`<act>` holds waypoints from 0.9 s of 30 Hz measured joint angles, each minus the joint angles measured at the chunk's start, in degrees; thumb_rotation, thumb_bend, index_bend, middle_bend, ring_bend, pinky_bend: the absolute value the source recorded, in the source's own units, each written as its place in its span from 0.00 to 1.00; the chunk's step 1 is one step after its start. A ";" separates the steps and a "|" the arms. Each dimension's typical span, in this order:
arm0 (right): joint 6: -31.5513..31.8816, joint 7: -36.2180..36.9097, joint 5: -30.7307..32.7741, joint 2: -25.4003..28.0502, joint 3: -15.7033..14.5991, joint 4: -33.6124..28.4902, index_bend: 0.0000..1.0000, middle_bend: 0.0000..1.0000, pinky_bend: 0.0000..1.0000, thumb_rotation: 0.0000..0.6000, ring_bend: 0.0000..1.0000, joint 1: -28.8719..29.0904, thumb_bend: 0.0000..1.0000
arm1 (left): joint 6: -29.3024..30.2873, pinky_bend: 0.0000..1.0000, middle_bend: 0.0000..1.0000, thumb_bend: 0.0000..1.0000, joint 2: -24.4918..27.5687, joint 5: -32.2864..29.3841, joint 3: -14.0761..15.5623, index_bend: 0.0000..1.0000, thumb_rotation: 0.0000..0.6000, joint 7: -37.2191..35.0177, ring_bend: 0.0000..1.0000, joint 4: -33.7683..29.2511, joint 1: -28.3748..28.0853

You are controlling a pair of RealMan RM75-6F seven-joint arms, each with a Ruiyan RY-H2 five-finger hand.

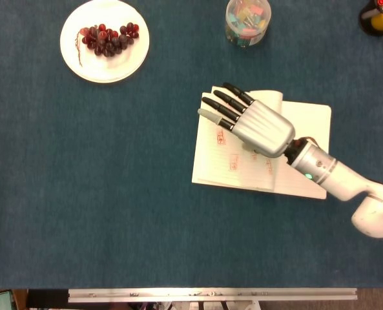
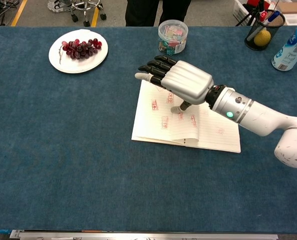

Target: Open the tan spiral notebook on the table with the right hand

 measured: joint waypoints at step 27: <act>7.44 0.52 3.62 7.79 6.67 -8.52 0.00 0.07 0.02 1.00 0.00 0.48 0.02 | 0.06 0.14 0.11 0.41 -0.06 0.31 -0.06 0.14 1.00 -0.18 0.10 0.06 -0.07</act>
